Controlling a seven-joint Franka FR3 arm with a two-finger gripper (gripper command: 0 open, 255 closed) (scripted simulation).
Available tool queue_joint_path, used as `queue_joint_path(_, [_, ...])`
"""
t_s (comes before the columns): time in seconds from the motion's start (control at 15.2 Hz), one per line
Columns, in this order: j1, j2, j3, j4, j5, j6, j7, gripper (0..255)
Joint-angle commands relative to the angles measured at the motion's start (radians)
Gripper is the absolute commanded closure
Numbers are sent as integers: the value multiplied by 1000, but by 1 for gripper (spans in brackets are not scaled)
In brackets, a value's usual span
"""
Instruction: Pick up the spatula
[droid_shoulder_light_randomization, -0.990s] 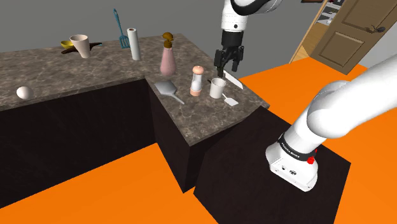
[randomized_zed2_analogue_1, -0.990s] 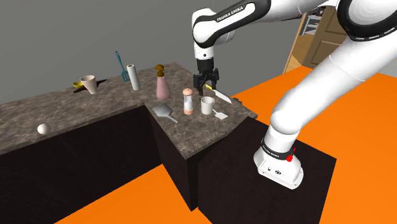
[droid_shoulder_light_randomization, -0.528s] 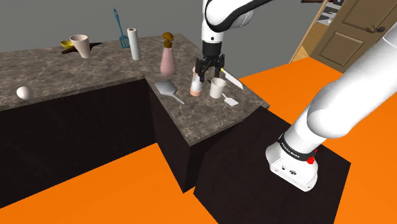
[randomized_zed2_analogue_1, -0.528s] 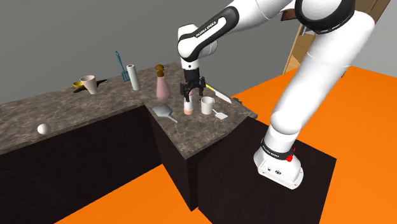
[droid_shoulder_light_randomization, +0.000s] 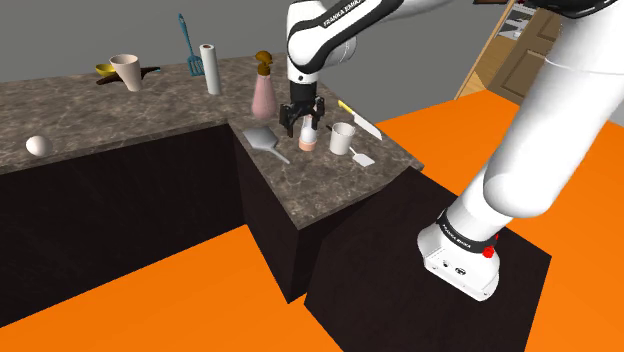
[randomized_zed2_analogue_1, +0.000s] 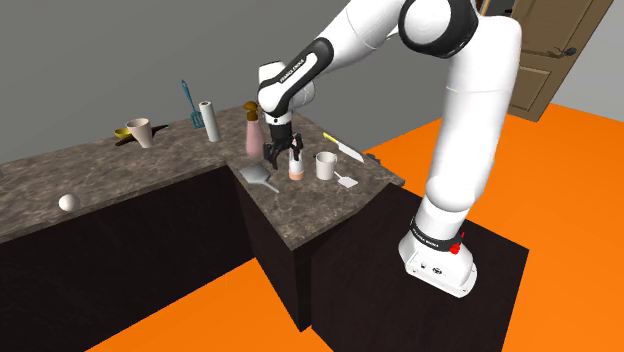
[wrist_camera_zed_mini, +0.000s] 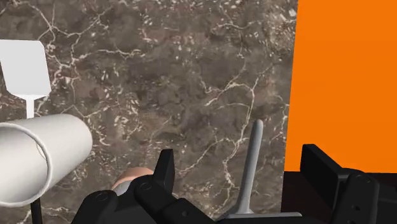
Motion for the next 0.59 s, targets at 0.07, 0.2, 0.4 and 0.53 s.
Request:
queue_joint_path(0.07, [8,115,-4,90,-16,32,30,0])
queue_joint_path(0.2, [16,192,-9,161,-26,44,50,0])
queue_joint_path(0.4, [27,310,-17,277,-40,52,78,0])
queue_joint_path(0.53, [35,389,-24,363,-47,50,95,0])
